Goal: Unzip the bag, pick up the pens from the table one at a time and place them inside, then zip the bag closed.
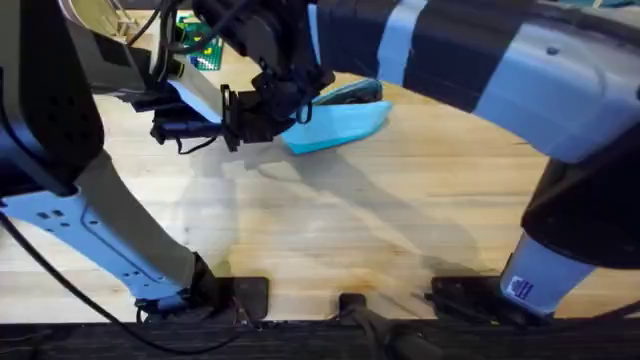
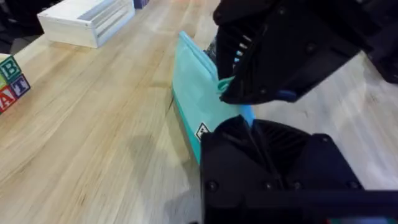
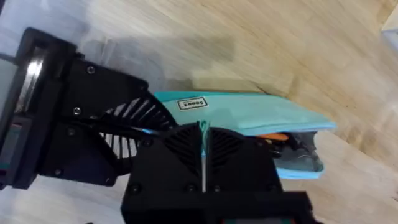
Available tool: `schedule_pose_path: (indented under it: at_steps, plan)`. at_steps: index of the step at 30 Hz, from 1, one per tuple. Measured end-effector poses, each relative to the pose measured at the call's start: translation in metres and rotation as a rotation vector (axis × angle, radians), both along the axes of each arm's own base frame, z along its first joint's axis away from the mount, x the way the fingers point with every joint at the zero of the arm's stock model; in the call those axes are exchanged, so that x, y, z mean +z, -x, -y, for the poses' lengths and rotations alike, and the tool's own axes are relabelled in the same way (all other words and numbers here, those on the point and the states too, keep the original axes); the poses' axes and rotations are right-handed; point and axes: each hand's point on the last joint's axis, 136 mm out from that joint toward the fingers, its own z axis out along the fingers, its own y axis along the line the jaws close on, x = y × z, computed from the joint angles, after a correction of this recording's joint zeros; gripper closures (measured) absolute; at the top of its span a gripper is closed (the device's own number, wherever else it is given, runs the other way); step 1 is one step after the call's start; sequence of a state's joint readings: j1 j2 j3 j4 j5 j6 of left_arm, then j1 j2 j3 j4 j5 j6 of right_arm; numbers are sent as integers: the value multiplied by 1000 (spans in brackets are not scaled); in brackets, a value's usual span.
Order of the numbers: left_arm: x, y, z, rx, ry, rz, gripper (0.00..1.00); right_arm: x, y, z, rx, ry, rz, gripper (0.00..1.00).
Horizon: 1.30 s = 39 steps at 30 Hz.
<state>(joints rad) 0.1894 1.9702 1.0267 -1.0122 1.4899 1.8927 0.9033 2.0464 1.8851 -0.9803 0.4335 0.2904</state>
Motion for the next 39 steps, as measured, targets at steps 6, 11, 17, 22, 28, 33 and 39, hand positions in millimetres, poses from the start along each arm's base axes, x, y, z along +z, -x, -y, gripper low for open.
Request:
schedule_pose_path:
  at_steps: [6, 11, 17, 22, 28, 33, 39]
  plan:
    - [0, 0, 0, 0, 0, 2, 958, 0, -7, 10, -25, -8, -18, 971]
    - [0, -1, 0, 0, 0, 4, 958, -1, -15, 23, -52, -3, -32, 971]
    - [0, -1, 0, 0, 1, 4, 958, -3, -23, 34, -60, 0, -52, 971]
    - [0, -1, 0, -1, 0, 4, 958, -5, -30, 50, -89, 7, -75, 971]
    - [0, -1, 0, -1, 0, 4, 958, -6, -40, 68, -131, 12, -82, 971]
    - [0, 0, 0, -2, -1, 3, 958, -5, -50, 87, -177, 24, -79, 971]
    - [0, 0, 1, -5, -2, 3, 959, -6, -56, 105, -216, 39, -92, 971]
